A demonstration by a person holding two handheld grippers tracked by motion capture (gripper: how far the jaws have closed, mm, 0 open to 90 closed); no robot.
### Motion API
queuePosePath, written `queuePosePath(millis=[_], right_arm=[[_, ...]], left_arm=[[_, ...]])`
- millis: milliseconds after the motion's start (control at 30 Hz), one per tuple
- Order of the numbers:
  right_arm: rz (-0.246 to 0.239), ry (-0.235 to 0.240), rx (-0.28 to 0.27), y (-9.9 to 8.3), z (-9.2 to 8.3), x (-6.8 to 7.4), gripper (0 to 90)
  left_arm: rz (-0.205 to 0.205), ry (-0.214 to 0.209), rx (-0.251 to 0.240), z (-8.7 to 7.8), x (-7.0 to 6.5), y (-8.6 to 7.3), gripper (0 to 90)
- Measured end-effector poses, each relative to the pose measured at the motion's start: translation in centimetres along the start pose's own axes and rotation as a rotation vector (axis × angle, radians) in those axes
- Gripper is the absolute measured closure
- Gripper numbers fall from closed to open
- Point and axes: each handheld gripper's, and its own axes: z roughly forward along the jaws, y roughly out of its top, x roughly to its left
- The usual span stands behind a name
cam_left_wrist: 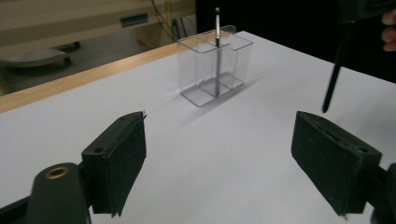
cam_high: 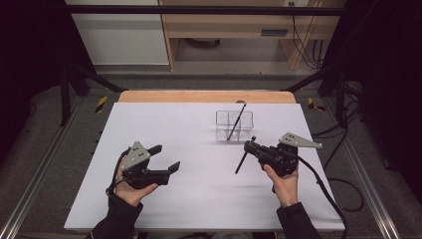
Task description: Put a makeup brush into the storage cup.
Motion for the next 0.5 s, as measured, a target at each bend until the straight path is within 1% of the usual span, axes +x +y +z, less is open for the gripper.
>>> queuePosePath(millis=[100, 267, 433, 467, 500], right_arm=[[-0.018, -0.006, 0.002, 0.1, -0.2, 0.0, 83.2], [-0.024, -0.015, 0.005, 0.1, -0.3, -0.1, 83.2], [-0.024, -0.015, -0.005, 0.3, -0.5, -0.2, 83.2], [-0.019, -0.015, -0.009, 0.3, -0.6, -0.1, 83.2], [-0.025, -0.015, -0.009, 0.3, -0.6, -0.2, 83.2]], left_arm=[[-0.008, 0.02, -0.005, -0.5, 0.7, -0.5, 18.2], [-0.012, 0.052, 0.003, -1.0, 1.7, -1.3, 16.5], [-0.008, 0.039, 0.002, -1.5, 2.4, -2.0, 12.8], [-0.004, 0.041, 0.004, -1.6, 2.5, -2.2, 12.2], [-0.003, 0.047, 0.002, -1.6, 2.6, -2.3, 11.9]])
